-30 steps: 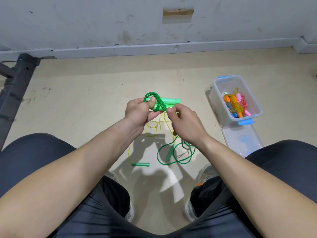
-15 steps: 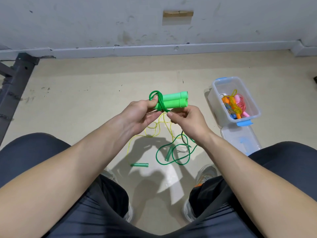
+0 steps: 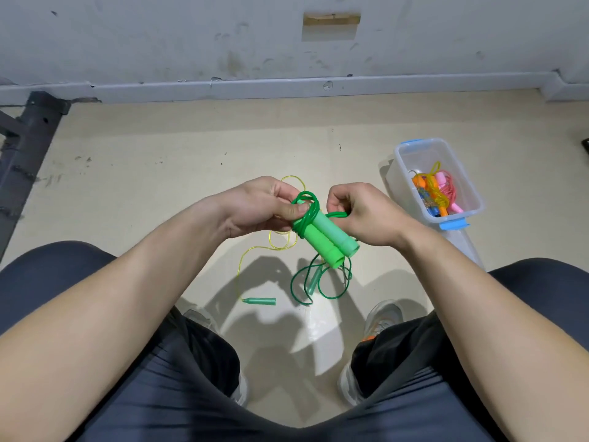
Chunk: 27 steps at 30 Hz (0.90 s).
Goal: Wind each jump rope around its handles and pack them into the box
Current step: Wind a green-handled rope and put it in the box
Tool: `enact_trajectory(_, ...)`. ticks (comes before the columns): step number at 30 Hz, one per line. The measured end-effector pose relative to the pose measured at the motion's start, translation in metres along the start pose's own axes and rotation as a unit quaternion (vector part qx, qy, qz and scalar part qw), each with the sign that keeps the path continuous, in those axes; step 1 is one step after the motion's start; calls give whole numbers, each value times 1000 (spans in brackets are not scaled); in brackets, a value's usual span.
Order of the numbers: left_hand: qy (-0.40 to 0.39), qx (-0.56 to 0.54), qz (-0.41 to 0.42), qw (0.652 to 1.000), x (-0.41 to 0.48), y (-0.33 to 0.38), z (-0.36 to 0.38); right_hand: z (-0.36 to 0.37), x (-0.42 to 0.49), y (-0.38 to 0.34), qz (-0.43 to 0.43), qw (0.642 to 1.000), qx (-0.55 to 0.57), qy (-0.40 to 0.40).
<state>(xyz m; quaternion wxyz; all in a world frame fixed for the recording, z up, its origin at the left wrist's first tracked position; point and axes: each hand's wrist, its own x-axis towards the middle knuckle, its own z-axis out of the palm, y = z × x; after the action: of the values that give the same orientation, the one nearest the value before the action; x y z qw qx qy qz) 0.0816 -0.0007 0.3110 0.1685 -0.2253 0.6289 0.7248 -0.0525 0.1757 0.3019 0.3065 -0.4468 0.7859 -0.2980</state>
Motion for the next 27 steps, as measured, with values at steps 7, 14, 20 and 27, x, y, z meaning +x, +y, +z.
enact_trajectory(7,-11,95,5,995,1,-8,11,-14,-3,-8,11,991,-68,-118)
enact_trajectory(14,-7,167,-5,986,4,-12,9,-18,-3,-18,114,982,-35,-145)
enact_trajectory(20,10,216,-42,975,5,-19,16,-21,-5,-10,147,971,-47,-180)
enact_trajectory(27,222,190,10,956,17,-19,9,-1,-7,-22,85,993,-74,21)
